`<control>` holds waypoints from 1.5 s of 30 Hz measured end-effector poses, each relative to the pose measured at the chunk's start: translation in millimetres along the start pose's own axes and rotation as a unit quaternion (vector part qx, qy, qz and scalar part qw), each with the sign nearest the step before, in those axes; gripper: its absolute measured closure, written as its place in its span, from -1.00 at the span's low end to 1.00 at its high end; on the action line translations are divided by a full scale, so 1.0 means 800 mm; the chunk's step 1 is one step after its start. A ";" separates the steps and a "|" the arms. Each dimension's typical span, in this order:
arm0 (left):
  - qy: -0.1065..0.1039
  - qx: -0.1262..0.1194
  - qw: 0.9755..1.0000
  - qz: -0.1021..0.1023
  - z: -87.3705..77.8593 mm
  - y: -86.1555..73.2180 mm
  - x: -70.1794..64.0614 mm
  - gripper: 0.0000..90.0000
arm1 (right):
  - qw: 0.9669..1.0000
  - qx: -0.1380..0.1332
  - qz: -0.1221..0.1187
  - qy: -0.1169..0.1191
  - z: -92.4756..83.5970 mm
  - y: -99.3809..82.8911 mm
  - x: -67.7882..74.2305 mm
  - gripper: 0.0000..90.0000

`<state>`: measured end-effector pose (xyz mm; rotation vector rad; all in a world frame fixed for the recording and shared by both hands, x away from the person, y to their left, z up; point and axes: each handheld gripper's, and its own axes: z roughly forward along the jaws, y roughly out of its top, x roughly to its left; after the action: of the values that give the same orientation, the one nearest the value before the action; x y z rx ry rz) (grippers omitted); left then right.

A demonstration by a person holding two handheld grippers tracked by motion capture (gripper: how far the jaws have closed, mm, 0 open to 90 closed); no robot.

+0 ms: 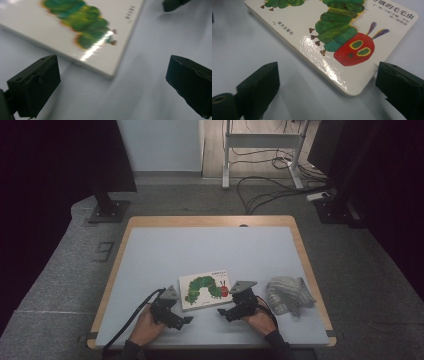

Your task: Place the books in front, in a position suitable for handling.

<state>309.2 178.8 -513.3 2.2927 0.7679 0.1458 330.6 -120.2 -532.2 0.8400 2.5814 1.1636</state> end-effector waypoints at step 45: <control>-0.006 -0.017 1.000 0.014 0.023 0.006 0.030 -1.00 | 0.999 0.012 0.045 0.014 0.041 0.049 -0.071 -1.00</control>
<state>336.8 178.3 -526.6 2.2722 0.7218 0.1577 406.4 -110.7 -529.0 0.9620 2.6084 1.1787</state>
